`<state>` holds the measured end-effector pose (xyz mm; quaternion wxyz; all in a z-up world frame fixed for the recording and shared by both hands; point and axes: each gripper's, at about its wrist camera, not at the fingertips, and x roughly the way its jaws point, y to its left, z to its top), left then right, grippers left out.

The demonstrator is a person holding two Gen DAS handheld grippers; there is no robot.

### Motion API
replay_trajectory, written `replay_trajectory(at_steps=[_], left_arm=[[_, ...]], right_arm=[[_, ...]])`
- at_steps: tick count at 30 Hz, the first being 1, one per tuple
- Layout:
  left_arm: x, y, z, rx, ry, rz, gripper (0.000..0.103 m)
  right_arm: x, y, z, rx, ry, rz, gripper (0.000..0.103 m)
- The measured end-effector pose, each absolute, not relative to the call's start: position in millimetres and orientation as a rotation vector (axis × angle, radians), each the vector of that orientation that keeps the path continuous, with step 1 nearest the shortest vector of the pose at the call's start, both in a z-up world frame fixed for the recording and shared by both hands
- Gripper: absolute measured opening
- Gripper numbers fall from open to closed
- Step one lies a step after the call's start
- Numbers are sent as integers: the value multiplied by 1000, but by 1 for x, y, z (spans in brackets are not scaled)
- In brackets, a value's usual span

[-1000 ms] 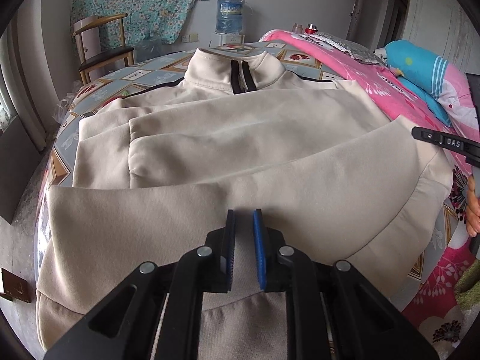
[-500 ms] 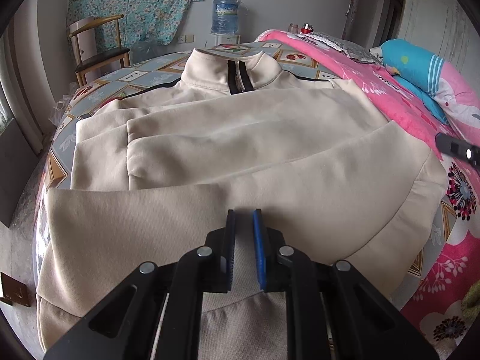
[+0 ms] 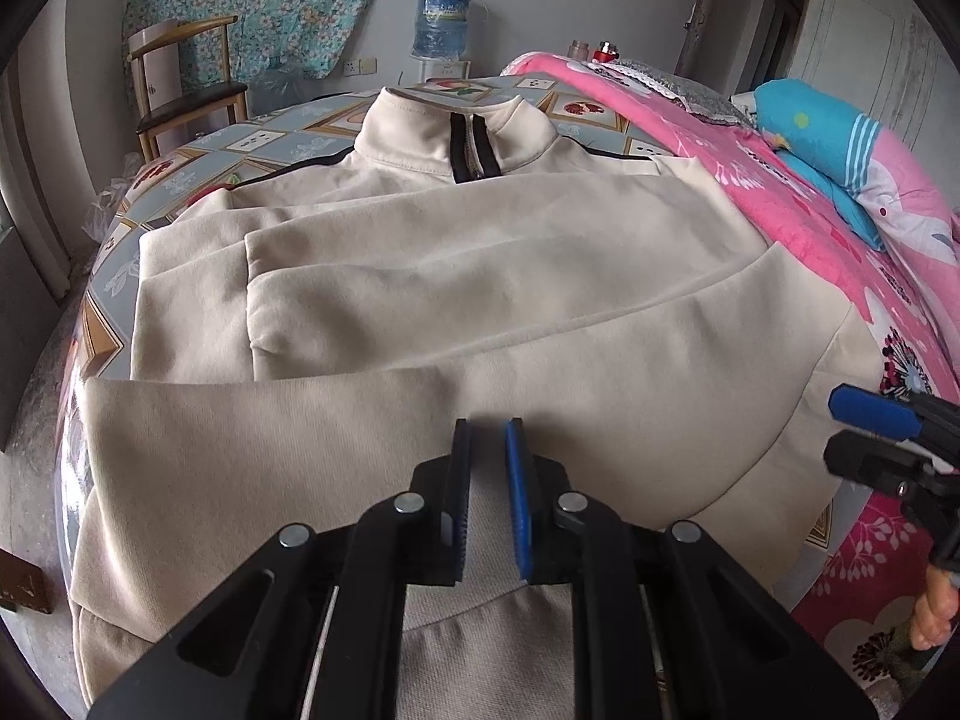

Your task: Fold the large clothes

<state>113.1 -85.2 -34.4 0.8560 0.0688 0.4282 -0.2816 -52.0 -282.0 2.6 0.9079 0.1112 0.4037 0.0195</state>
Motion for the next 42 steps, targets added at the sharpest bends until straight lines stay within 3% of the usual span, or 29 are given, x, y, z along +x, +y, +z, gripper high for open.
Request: replay_trajectory(at_steps=[10,15,23,28,32,35,37,42], left_arm=[[74,-57,2,115,787,-653,13],[58,-34,-30,122,940,-552,13],[44,-15,-19,87,835,-476,13],[57,29,-22,69,843,-300,13],[72,57,-37,-37,907,-276,13],[71,55,-21,-29,872,-286,13],[73,48,-9,-21,841,-317,13],[110,24,-17,-8,926,-324,13]], right_arm=[[-17,-252,-28,191,915,84,43],[-17,-249,-28,181,905,85,43],[-18,-256,-19,191,900,81,43],[-60,-304,0,214,809,-82,52],[-74,-353,-30,296,882,-216,54],[-76,-357,-25,309,885,-216,56],[-74,-355,-13,327,849,-204,67],[-44,-338,11,292,822,-118,69]])
